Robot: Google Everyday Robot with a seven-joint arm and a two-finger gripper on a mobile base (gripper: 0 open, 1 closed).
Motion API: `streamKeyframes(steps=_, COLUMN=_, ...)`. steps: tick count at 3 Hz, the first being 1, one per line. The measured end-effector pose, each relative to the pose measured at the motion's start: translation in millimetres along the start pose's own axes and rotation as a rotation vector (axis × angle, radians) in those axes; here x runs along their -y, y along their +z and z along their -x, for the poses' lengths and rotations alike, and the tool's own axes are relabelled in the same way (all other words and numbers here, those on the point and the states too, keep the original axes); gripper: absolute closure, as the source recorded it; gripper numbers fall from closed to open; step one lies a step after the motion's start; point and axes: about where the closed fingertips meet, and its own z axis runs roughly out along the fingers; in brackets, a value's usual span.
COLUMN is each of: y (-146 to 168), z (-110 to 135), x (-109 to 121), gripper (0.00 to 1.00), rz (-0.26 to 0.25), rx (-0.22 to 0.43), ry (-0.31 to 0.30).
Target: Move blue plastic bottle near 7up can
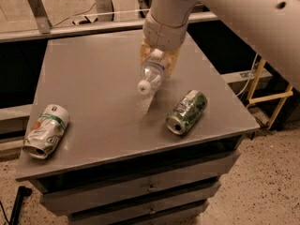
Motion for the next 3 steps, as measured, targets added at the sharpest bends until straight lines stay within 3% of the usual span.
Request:
streamKeyframes(steps=1, y=3.6, z=50.3, x=-11.5, gripper=1.00, rz=0.001, rx=0.097, ry=-0.019)
streamKeyframes(steps=2, y=5.3, z=57.0, x=-2.6, gripper=1.00, rz=-0.016, rx=0.103, ry=-0.050)
streamKeyframes(steps=3, y=-1.1, z=90.8, x=29.3, gripper=1.00, rz=-0.083, rx=0.111, ry=-0.150)
